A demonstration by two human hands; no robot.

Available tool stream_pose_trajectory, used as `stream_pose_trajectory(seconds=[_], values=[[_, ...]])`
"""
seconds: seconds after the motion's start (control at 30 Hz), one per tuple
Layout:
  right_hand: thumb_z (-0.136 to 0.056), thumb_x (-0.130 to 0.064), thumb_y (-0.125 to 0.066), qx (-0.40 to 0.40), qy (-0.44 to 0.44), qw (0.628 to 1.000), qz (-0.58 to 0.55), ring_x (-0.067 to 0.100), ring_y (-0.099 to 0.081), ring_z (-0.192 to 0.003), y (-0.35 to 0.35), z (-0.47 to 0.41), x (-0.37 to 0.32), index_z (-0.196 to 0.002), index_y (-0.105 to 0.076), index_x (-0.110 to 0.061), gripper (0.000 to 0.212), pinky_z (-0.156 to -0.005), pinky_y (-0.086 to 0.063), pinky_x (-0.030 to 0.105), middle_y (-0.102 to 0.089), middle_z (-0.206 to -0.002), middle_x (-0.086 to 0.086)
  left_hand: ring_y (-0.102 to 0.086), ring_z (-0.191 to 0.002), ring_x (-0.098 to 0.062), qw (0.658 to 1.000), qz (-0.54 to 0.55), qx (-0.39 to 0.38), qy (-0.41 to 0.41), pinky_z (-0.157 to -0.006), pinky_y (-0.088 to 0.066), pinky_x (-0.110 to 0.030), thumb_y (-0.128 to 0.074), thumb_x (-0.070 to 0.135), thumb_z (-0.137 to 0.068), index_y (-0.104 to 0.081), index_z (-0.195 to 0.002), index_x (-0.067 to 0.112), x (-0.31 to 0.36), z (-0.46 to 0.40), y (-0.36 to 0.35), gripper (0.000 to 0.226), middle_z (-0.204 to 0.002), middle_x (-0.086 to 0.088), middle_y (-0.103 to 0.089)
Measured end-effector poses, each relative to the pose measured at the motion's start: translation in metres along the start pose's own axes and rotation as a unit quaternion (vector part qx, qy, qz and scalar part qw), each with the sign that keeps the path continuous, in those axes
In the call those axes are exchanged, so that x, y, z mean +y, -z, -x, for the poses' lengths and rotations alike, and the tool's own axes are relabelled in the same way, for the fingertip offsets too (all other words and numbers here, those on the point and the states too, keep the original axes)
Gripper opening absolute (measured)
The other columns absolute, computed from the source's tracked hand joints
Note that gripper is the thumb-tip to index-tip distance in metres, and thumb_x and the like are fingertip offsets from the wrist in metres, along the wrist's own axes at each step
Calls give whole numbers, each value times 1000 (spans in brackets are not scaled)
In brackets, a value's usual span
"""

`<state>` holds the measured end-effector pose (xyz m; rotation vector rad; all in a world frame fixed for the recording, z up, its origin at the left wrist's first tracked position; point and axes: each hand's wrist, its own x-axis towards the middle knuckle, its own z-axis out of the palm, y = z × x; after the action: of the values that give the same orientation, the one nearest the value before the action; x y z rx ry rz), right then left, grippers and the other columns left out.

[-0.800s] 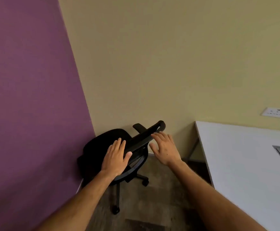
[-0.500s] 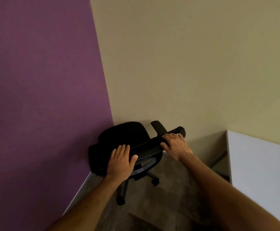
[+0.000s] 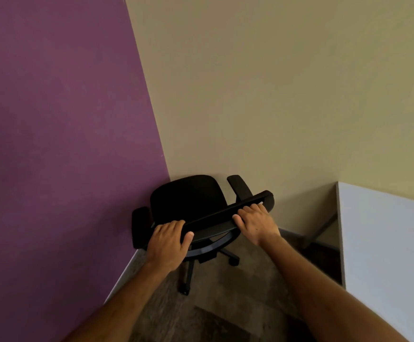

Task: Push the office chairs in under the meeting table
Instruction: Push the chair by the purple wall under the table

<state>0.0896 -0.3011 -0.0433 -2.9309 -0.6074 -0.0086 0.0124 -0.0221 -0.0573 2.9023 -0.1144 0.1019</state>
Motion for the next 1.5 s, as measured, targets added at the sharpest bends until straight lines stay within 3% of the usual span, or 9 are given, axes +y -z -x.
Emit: stream_pose_trajectory(seconds=[0.2,0.47,0.73,0.93,1.13,1.5], values=[[-106,-48,-22,47,-59,997,12,21,-51,-91,-13,69,-48,-92,-62,-26,47,-99,-36,40,-64,-93,-4,-63,-111,-19,999,11,-10,-44,-100,-44,-40,-22,56,-98,-61,-129,14,-21,42,11,65,-121,-1,-69],[-104,-47,-29,85,-140,986,23,24,-53,-84,-24,171,-134,-84,-59,-24,43,-87,-38,42,-65,-86,0,-66,-90,-18,988,10,-4,-152,-86,-47,-41,-34,49,-95,-65,-114,20,-59,100,21,47,-104,4,-71],[-104,-51,-25,90,-233,968,22,21,-51,-82,-29,262,-200,-84,-60,-23,49,-83,-35,41,-62,-83,0,-66,-95,-21,963,25,-27,-267,-84,-47,-41,-34,48,-95,-63,-117,21,-67,138,29,45,-107,4,-70],[-103,-54,-24,74,-256,964,12,20,-55,-75,-24,282,-208,-78,-58,-24,52,-77,-37,40,-60,-76,-2,-65,-107,-23,955,19,-45,-293,-91,-48,-43,-31,51,-96,-64,-124,16,-60,140,29,56,-117,-1,-71],[-104,-55,-21,32,-233,972,3,18,-50,-57,-12,293,-187,-65,-54,-24,60,-73,-43,39,-52,-58,-4,-66,-107,-22,944,19,-57,-324,-93,-49,-42,-31,50,-96,-66,-123,15,-60,127,36,57,-115,-2,-71],[-101,-63,-10,63,-298,952,15,18,-54,-57,-29,253,-190,-67,-51,-25,65,-68,-40,35,-55,-61,-3,-67,-110,-20,913,25,-87,-398,-95,-50,-39,-37,46,-96,-69,-123,13,-59,44,42,53,-117,-2,-72]])
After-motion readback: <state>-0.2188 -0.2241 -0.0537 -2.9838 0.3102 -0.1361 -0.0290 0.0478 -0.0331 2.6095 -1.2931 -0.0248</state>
